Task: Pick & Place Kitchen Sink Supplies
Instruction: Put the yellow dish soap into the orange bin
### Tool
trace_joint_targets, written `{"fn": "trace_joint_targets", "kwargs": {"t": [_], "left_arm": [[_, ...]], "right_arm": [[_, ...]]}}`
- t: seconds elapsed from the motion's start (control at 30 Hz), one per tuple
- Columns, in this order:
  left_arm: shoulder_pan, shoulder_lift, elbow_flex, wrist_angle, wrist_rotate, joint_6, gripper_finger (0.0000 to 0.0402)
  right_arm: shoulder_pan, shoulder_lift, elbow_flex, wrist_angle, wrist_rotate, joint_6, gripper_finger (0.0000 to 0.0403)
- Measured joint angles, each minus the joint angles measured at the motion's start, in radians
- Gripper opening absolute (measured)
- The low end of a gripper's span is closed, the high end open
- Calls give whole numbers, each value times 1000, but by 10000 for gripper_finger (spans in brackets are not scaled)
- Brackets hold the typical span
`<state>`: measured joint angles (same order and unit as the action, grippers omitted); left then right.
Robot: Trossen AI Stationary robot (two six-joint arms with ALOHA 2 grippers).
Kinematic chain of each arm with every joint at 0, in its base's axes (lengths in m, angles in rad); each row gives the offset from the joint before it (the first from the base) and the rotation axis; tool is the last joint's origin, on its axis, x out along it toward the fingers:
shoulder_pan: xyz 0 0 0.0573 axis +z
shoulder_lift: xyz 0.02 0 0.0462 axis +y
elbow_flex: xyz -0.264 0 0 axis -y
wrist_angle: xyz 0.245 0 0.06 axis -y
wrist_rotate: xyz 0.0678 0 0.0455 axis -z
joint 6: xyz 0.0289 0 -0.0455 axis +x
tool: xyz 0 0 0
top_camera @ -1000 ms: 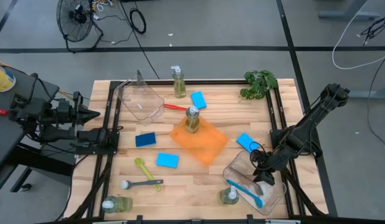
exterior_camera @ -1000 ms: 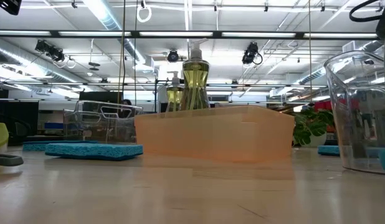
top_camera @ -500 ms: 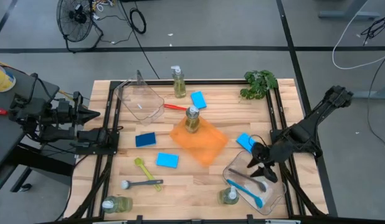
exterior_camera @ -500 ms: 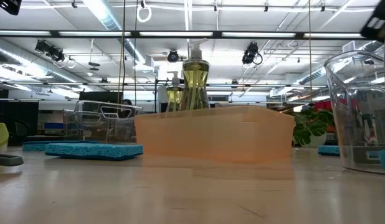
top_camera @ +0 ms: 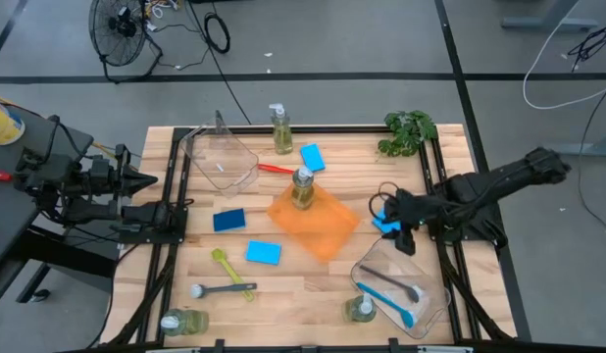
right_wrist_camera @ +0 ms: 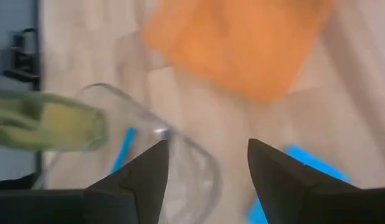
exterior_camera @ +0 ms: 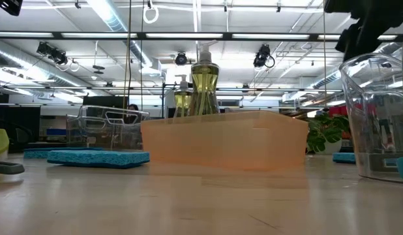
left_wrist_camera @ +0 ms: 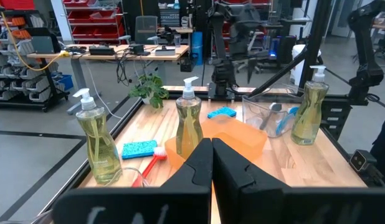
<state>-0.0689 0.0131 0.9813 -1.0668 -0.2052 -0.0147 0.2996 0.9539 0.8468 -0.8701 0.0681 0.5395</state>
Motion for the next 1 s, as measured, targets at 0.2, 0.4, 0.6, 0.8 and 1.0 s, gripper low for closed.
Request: {"fn": "trace_joint_targets", "kwargs": {"t": [0.2,0.4,0.6,0.8,1.0], "left_arm": [[0,0,0,0,0,0,3],[0,0,0,0,0,0,3],[0,0,0,0,0,0,3],[0,0,0,0,0,0,3],[0,0,0,0,0,0,3]], "right_arm": [[-130,0,6,-64,22,-47,217],[-250,1,6,-103,40,-72,217],[-345,30,6,-128,28,-116,217],[-415,99,6,-186,29,-156,217],[-446,149,-29,-159,29,-155,217]]}}
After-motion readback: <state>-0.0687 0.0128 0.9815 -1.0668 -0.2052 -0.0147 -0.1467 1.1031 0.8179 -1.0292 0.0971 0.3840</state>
